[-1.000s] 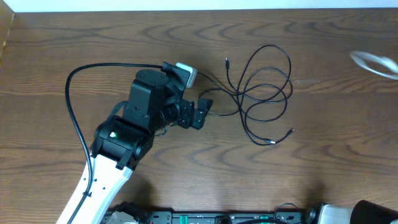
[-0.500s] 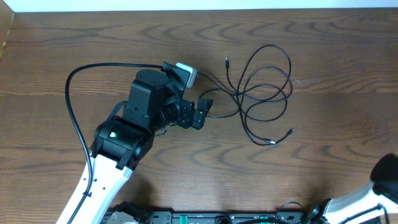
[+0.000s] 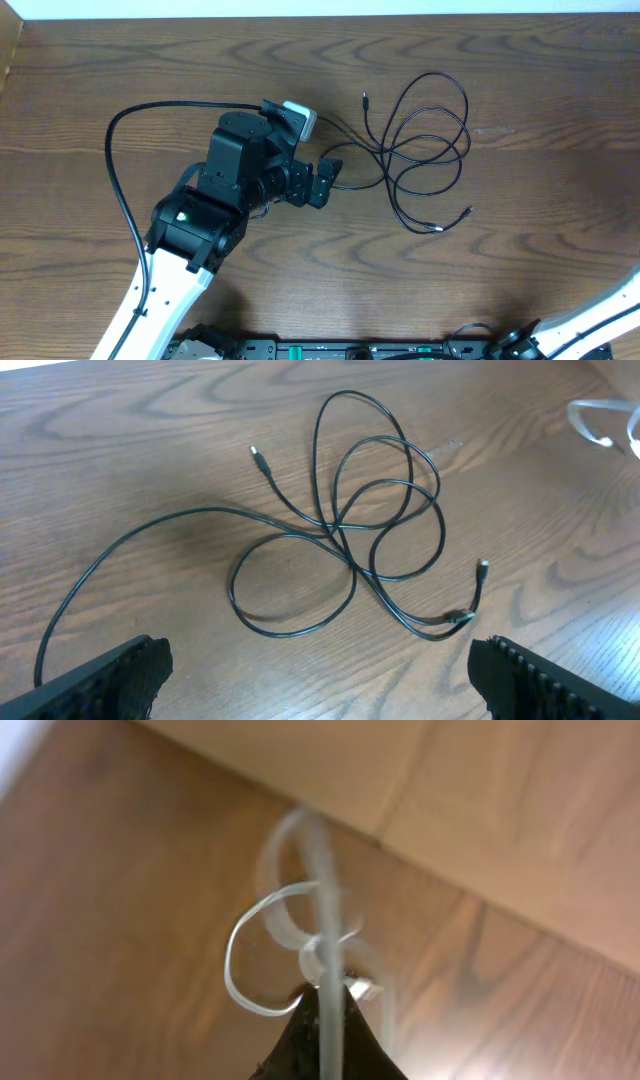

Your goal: Untangle cables

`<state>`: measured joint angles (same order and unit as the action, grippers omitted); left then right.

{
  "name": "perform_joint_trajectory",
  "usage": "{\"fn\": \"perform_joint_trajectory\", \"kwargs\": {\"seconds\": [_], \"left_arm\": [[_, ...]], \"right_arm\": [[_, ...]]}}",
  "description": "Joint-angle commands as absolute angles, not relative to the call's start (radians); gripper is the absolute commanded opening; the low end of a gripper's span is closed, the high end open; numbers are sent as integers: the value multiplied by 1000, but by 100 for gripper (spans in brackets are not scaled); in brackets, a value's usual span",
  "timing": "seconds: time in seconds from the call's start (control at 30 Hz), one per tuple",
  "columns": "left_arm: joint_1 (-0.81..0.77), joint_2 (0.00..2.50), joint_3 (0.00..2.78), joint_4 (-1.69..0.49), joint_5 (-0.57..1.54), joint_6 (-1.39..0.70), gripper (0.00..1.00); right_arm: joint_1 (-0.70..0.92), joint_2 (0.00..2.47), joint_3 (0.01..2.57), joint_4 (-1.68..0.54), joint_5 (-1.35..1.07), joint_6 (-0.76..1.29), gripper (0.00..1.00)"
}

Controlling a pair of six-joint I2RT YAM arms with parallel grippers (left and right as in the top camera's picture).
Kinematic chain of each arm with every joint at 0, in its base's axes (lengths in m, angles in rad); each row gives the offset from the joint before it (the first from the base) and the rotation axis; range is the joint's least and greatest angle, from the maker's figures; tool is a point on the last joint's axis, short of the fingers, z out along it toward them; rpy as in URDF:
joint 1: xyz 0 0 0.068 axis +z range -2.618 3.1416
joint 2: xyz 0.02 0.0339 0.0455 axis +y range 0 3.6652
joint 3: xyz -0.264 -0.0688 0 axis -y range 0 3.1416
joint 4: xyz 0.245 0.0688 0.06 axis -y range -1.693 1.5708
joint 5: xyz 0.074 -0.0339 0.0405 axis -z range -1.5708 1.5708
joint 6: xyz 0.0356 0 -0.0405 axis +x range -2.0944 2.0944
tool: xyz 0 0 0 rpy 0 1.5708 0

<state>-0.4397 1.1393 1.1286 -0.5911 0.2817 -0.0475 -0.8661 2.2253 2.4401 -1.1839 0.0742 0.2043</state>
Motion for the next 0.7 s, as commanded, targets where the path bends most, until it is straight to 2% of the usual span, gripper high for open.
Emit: {"fn": "perform_joint_trajectory", "kwargs": {"seconds": [0.0, 0.03, 0.07, 0.1, 0.13, 0.33, 0.43, 0.57, 0.67], "left_arm": [[-440, 1143, 1136, -591, 271, -34, 100], [-440, 1143, 1136, -591, 271, -34, 100], [-440, 1143, 1136, -591, 271, -34, 100], [-440, 1143, 1136, -591, 271, -34, 100], [-440, 1143, 1136, -591, 271, -34, 100], [-440, 1143, 1136, -591, 272, -34, 100], [-440, 1143, 1136, -591, 272, -34, 100], [-440, 1143, 1136, -591, 272, -34, 100], [-440, 1143, 1136, -592, 272, -34, 100]], "right_arm": [[-896, 2286, 2446, -1220, 30, 220, 1], [-899, 2297, 2446, -1232, -3, 220, 11], [-900, 2305, 2446, -1240, -27, 219, 44], [-900, 2308, 2446, -1246, -44, 219, 68], [-900, 2310, 2446, -1254, -70, 207, 99], [-882, 2290, 2447, -1293, -91, 287, 99], [-850, 2278, 2447, -1337, -210, 305, 99], [-757, 2278, 2447, -1381, -361, 214, 99], [-664, 2278, 2447, -1393, -374, 130, 99]]}}
